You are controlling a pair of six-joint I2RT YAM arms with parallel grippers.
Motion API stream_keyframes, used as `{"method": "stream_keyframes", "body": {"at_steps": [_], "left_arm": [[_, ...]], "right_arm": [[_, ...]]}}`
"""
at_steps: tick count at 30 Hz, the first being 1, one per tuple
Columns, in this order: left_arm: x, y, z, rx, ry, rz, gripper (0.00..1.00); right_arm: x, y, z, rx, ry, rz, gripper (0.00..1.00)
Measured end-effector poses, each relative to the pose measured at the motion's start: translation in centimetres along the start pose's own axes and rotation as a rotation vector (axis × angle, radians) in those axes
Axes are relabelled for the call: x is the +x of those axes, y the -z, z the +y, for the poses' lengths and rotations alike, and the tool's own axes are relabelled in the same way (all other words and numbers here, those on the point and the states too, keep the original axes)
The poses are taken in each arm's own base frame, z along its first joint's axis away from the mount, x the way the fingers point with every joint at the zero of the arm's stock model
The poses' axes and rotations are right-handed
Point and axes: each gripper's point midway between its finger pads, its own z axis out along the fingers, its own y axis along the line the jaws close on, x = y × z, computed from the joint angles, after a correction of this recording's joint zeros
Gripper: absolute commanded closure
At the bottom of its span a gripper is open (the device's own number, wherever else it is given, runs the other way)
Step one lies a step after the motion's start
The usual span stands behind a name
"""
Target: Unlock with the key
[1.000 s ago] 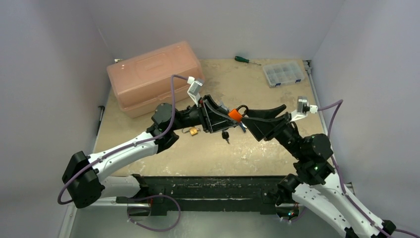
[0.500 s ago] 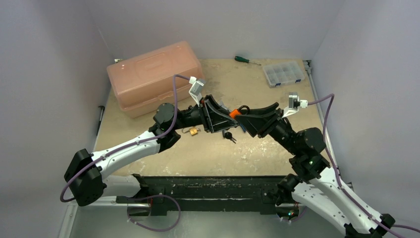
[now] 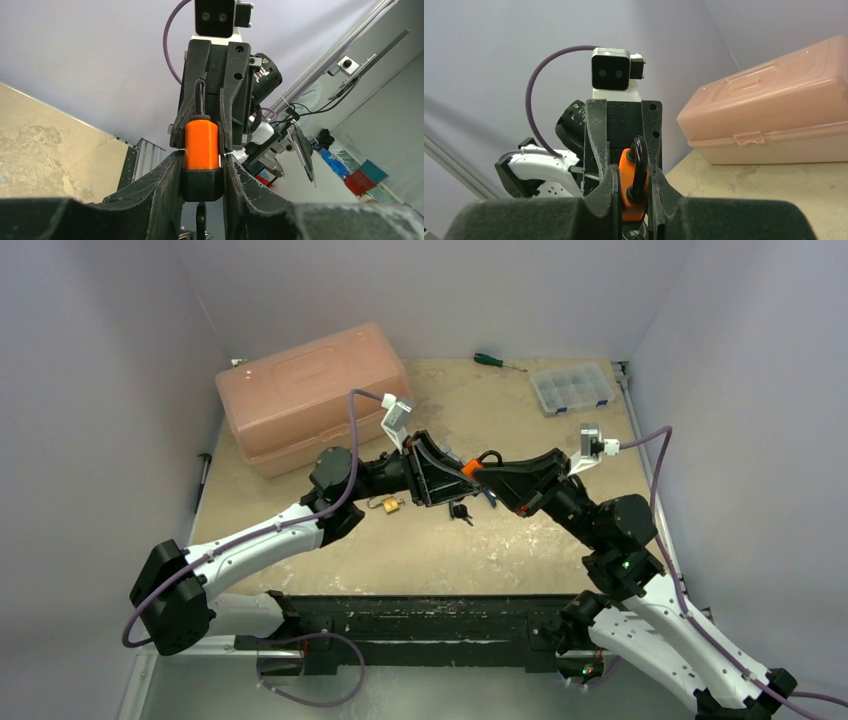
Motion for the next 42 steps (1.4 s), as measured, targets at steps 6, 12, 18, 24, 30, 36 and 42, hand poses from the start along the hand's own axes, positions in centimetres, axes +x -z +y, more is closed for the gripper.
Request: {"method": "stream_keyframes", "body": {"at_steps": [6, 12, 18, 24, 30, 36, 42], "left_arm": [[0.3, 0.1, 0.6, -0.022, -0.010, 0.012, 0.43], [0.8, 0.4, 1.6, -0.076, -0.047, 0.030, 0.25], [0.9, 1.3, 1.9, -0.128, -0.102, 0.046, 0.15], [1.2, 2.0, 3.0, -0.199, -0.138, 0.066, 0.12], [2.3, 3.0, 4.7, -0.283, -0.155, 0.111, 0.16], [3.2, 4.0, 5.4, -0.329, -0.166, 0.157, 0.27], [3.0, 4.4, 4.9, -0.333, -0.184, 0.158, 0.34]], "right_arm": [[0.4, 0.1, -0.6, 0.027, -0.006, 0.014, 1.00], [1.2, 0.4, -1.8, 0.084, -0.019, 0.042, 1.00], [1.6, 0.8, -2.2, 0.109, -0.026, 0.060, 1.00], [1.6, 0.8, -2.1, 0.107, -0.032, 0.058, 1.00], [1.3, 0.7, -1.8, 0.101, -0.034, 0.052, 1.00], [1.1, 0.7, -1.6, 0.098, -0.033, 0.049, 1.00], [1.1, 0.6, -1.7, 0.100, -0.034, 0.051, 1.00]]}}
